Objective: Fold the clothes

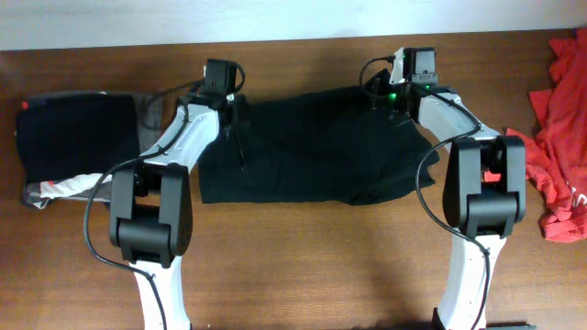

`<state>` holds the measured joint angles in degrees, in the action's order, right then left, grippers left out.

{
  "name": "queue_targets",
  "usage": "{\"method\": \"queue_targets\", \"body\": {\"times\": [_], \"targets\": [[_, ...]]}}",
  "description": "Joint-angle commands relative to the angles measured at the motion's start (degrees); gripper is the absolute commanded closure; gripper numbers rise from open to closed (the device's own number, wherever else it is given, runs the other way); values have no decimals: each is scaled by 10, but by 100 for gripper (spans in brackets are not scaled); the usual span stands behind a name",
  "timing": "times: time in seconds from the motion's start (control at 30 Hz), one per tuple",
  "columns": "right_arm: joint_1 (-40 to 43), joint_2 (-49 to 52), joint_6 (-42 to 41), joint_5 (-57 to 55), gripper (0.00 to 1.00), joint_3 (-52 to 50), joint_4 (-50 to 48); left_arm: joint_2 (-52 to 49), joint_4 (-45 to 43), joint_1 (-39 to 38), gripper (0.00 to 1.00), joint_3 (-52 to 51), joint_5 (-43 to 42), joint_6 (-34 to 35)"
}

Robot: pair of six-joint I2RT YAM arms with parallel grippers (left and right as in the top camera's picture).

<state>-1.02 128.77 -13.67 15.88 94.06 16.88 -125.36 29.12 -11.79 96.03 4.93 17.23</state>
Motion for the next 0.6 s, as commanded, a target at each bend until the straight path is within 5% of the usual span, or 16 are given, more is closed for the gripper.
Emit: {"method": "queue_targets", "body": {"times": [0.0, 0.17, 0.33, 0.57], "targets": [[10, -98, 0, 88, 45, 18, 15, 54, 36, -1, 99, 59, -2, -26], [23, -183, 0, 111, 44, 18, 172, 94, 121, -1, 98, 83, -2, -26], [34, -219, 0, 99, 96, 18, 365, 97, 207, -1, 96, 80, -28, -25], [28, -206, 0, 14, 96, -48, 407, 78, 228, -5, 95, 53, -76, -23]]}}
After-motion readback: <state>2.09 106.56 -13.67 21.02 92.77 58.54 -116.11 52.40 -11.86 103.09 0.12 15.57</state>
